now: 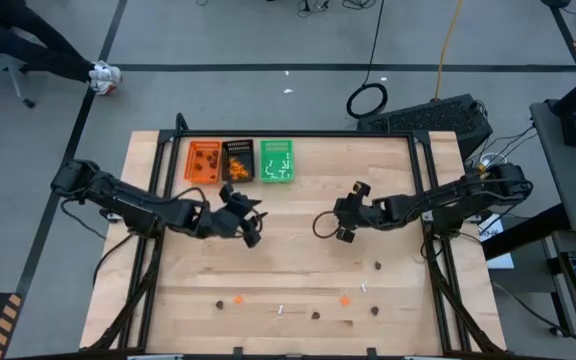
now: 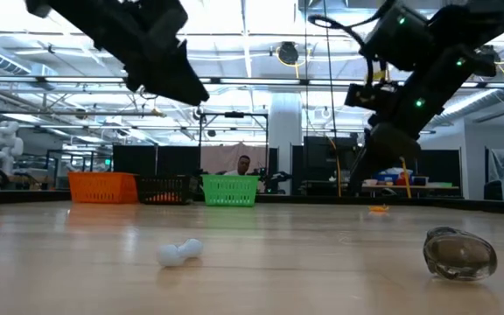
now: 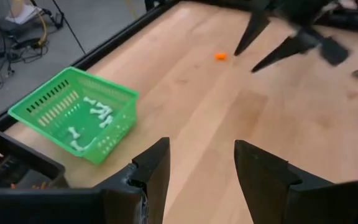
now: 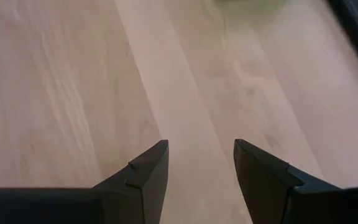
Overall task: Sort Halloween decoration
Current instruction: Put the orange spider toy into the black bin
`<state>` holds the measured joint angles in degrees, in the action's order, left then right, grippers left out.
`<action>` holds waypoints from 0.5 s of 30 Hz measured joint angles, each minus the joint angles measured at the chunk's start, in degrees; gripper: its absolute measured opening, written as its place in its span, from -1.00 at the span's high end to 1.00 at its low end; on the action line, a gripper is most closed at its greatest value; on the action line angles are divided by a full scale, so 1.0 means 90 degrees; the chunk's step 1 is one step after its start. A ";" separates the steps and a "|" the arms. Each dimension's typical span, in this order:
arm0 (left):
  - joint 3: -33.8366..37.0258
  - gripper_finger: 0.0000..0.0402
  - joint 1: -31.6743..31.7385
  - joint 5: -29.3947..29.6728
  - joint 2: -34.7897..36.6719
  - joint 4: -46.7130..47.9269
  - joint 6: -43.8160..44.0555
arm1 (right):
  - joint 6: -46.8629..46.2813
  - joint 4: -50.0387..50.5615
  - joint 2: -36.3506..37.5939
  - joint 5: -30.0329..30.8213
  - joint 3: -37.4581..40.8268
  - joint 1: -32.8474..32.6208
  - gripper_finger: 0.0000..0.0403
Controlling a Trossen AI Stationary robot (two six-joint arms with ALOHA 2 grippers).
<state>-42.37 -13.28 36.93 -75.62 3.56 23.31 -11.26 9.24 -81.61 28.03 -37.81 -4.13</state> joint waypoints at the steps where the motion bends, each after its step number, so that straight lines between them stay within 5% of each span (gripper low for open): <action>1: 0.0000 0.12 -0.0112 0.0105 -0.0010 -0.0044 0.0050 | -0.0006 0.0131 0.0016 -0.0095 -0.0001 0.0086 0.16; 7: 0.0004 0.12 -0.0568 0.0359 -0.0135 -0.0043 0.0205 | -0.0252 0.0552 0.0376 -0.0371 0.0264 0.0346 0.16; 15: 0.0002 0.12 -0.0710 0.0403 -0.0443 -0.0386 -0.0017 | -0.1037 -0.0435 0.1896 -0.0367 0.1460 0.0273 0.16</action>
<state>-42.35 -19.68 40.56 -79.60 0.08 23.15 -20.60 5.33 -64.55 24.72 -24.67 -1.67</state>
